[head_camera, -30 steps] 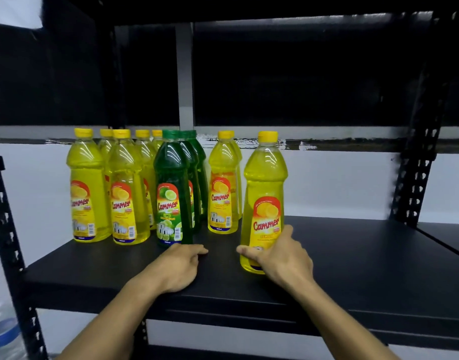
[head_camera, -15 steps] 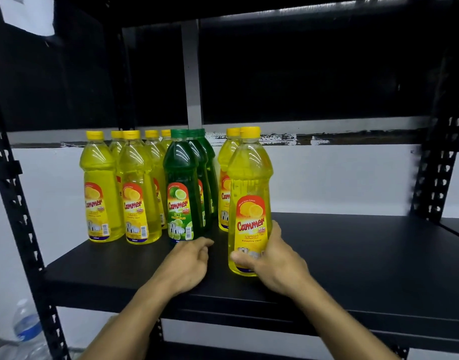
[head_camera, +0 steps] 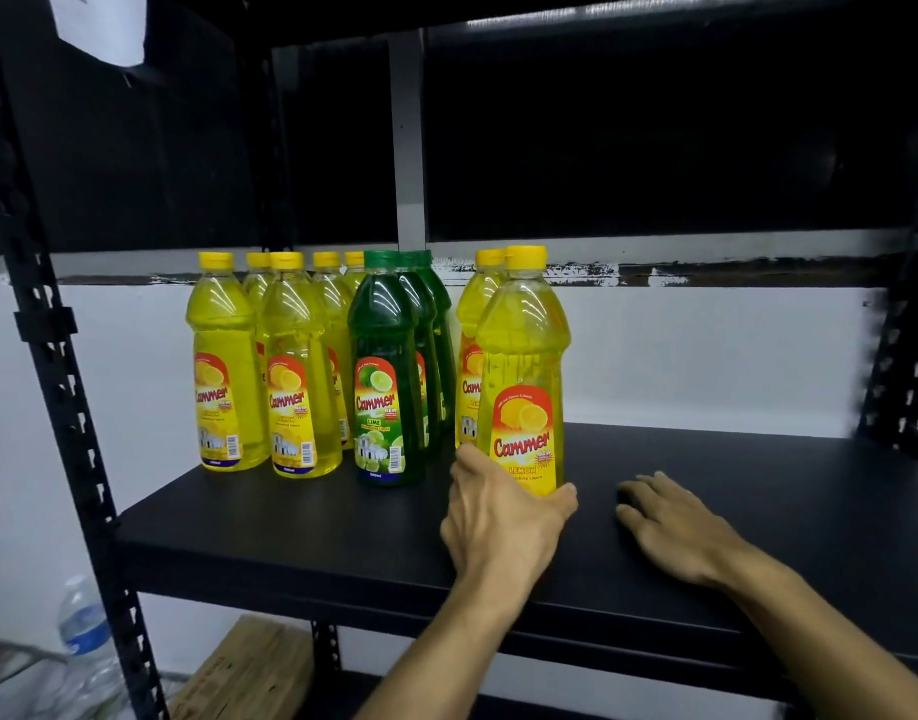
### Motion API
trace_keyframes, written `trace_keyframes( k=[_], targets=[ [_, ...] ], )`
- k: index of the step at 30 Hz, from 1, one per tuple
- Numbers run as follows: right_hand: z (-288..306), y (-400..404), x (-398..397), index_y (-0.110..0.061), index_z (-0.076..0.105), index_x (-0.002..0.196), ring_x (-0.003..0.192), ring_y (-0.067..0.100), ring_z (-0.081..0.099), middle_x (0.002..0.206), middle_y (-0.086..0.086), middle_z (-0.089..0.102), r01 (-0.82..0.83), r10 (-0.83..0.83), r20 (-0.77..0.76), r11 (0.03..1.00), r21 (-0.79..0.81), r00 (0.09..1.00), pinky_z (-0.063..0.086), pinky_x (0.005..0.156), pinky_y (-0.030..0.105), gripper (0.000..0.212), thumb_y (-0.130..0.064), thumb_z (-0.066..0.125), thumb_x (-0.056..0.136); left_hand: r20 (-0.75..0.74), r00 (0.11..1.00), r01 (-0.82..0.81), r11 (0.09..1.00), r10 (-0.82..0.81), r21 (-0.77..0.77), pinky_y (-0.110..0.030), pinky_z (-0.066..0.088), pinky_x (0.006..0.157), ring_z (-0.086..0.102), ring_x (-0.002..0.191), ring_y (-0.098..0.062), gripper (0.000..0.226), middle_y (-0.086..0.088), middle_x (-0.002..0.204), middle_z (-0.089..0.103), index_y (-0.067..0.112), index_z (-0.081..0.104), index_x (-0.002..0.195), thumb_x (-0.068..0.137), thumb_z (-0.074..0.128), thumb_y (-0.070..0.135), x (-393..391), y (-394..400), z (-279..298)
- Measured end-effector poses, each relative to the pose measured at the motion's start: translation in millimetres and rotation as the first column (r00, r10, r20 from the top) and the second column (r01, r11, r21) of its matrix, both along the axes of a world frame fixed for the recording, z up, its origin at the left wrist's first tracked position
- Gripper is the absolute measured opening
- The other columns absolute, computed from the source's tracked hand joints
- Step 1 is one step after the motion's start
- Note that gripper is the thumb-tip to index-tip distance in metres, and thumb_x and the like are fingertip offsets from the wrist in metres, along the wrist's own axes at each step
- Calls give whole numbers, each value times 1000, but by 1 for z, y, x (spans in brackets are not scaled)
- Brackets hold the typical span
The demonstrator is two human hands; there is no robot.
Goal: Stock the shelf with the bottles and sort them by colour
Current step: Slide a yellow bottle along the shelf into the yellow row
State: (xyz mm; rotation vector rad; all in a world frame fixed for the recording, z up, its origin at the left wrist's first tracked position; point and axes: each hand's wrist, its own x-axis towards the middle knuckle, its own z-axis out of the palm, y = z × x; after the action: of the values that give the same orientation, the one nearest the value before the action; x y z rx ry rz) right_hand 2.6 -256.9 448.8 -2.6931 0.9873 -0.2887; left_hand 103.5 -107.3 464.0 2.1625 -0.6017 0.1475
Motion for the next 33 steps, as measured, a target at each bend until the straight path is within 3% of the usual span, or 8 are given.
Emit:
trace_keyframes(
  k=[4,10,18,33],
  targets=[
    [3,5,-2,-22,34,145,143,18,23,153,-1,30,-29,27,-39,999,-45,999,16,114,32,46,-41,26,103,-26,1000,-2,1000,1,-30,-33,45,74,58,101,-25,98,-1,116,51,17,17,125,62,80,56,20,-4,1],
    [-2,0,0,-20,33,147,145,18,20,155,0,28,-35,32,-35,997,-68,999,14,117,34,49,-40,26,103,-48,998,31,993,-37,-118,-37,52,72,55,91,-24,90,-3,112,44,15,26,120,58,85,45,60,-11,4],
    [-5,-2,0,-20,32,147,145,17,18,156,0,26,-36,34,-32,997,-62,999,12,118,35,50,-41,26,102,-22,999,31,988,-35,-151,-32,44,65,51,88,-22,88,-4,109,46,15,27,117,57,86,41,80,-28,0],
    [-1,4,-1,-21,30,148,146,17,16,158,-1,23,-22,20,-37,997,-69,999,13,116,33,50,-41,25,103,-20,999,32,987,-36,-157,-37,53,72,55,93,-23,90,-3,108,48,17,26,118,56,87,42,92,-37,-1]
  ],
)
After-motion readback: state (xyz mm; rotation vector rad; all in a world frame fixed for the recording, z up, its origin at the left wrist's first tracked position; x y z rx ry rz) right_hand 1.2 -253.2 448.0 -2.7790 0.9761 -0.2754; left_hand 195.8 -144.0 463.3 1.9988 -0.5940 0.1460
